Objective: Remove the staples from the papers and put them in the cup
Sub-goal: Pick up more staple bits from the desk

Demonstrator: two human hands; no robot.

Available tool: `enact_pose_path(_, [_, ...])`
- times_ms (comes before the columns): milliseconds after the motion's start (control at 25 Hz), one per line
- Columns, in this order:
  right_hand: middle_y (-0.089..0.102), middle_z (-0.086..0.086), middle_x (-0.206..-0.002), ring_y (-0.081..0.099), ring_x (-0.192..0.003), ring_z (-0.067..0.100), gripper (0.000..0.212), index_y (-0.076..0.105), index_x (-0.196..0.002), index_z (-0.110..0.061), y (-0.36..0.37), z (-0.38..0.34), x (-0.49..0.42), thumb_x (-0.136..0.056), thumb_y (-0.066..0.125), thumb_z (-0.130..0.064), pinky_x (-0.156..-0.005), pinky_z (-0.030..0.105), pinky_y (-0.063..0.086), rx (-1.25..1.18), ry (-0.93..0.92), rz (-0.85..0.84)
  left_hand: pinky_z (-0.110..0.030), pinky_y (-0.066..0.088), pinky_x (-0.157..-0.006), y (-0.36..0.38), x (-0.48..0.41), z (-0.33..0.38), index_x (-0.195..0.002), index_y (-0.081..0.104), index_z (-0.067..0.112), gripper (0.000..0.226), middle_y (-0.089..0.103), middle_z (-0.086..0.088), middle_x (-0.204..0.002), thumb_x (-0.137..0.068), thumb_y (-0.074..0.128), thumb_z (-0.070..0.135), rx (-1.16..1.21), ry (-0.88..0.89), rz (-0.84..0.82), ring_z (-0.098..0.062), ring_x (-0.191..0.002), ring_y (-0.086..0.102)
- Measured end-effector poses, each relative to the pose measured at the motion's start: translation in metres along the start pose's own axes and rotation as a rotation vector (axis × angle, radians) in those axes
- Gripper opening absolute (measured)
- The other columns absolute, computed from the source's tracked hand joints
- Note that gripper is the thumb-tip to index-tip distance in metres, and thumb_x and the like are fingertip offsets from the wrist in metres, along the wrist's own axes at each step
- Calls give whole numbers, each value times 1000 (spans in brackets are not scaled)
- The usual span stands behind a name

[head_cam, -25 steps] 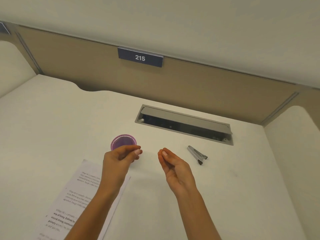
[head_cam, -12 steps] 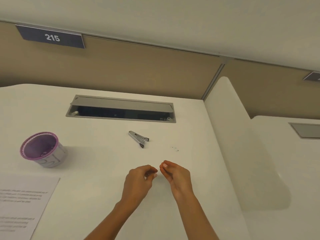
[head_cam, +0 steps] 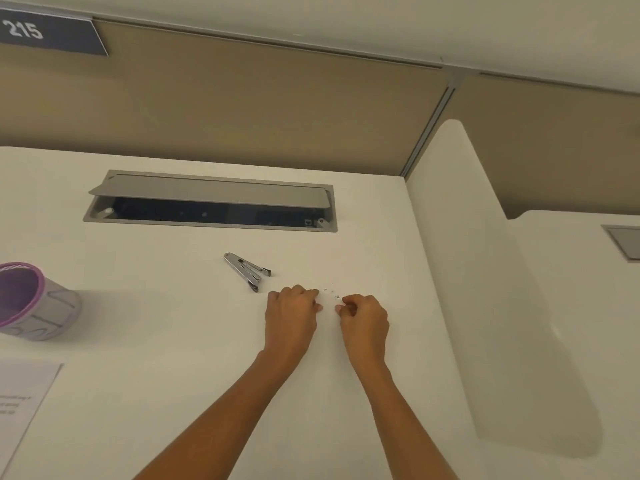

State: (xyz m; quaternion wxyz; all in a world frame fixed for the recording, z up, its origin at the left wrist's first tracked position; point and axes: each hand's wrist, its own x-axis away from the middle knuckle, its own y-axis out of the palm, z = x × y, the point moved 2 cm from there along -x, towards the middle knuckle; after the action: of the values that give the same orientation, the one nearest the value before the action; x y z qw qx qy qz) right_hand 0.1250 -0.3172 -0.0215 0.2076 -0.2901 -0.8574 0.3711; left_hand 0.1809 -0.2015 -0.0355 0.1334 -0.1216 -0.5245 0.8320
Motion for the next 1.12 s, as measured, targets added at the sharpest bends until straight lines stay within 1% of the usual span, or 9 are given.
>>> enact_pose_path(120, [67, 7, -95, 62, -83, 21, 16, 73, -98, -11, 9, -2, -8, -91, 59, -15, -70, 23, 42, 54, -82, 28, -34, 39, -77, 4, -9, 3, -104, 74, 21, 19, 73, -2, -89, -89, 62, 23, -5, -12, 11, -25, -83, 65])
enact_pose_path(280, [68, 8, -92, 61, -80, 21, 17, 74, -96, -11, 16, -5, -16, -91, 58, -13, -67, 24, 40, 54, -142, 35, -34, 40, -66, 5, -14, 8, -83, 77, 28, 10, 71, 3, -74, -81, 71, 21, -42, 13, 25, -23, -66, 63])
enact_pose_path(360, [67, 8, -92, 61, -79, 22, 18, 74, -96, -11, 18, -7, -20, -91, 57, -13, -66, 24, 38, 63, -160, 15, -34, 40, -64, 5, -16, 8, -78, 77, 29, 8, 70, 4, -72, -81, 71, 23, -37, 18, 39, -23, -64, 62])
enact_pose_path(440, [67, 7, -95, 62, -82, 22, 18, 74, -99, -12, 17, -7, -22, -91, 57, -12, -68, 24, 40, 49, -178, 6, -35, 40, -66, 6, -17, 7, -83, 76, 26, 6, 71, 3, -76, -81, 71, 25, -3, 11, 57, -25, -69, 64])
enact_pose_path(560, [64, 7, -105, 63, -92, 22, 24, 69, -110, -10, 12, -2, -23, -88, 63, -8, -78, 27, 49, -35, -210, -23, -38, 43, -78, 7, -16, 5, -107, 71, 19, 27, 72, -2, -94, -83, 69, 31, 33, -20, 38, -27, -86, 64])
enact_pose_path(640, [59, 7, -112, 60, -99, 20, 34, 64, -120, -9, 9, 3, -26, -86, 66, -9, -81, 24, 46, -43, -215, -91, -38, 42, -84, 7, -17, 5, -116, 67, 16, 36, 69, -5, -102, -85, 66, 35, 47, -17, 9, -28, -95, 61])
enact_pose_path(760, [54, 5, -114, 55, -103, 18, 45, 59, -128, -10, 3, 10, -33, -85, 71, -15, -82, 19, 40, -43, -228, -175, -36, 39, -85, 7, -16, 2, -122, 65, 19, 38, 65, -4, -110, -87, 62, 36, 51, -8, -7, -27, -102, 58])
enact_pose_path(1000, [52, 4, -110, 49, -107, 19, 45, 60, -128, -10, 6, 12, -43, -85, 71, -18, -89, 20, 40, -11, -310, -206, -33, 42, -77, 6, -22, 3, -120, 65, 30, 30, 66, 3, -113, -93, 54, 39, 43, -47, -37, -21, -106, 57])
enact_pose_path(1120, [50, -3, -101, 46, -99, 12, 37, 65, -122, -14, 9, 14, -46, -85, 71, -16, -82, 11, 36, -40, -378, -196, -33, 44, -72, 5, -23, 1, -113, 69, 30, 26, 69, 6, -108, -92, 56, 38, 64, -32, -6, -19, -101, 59])
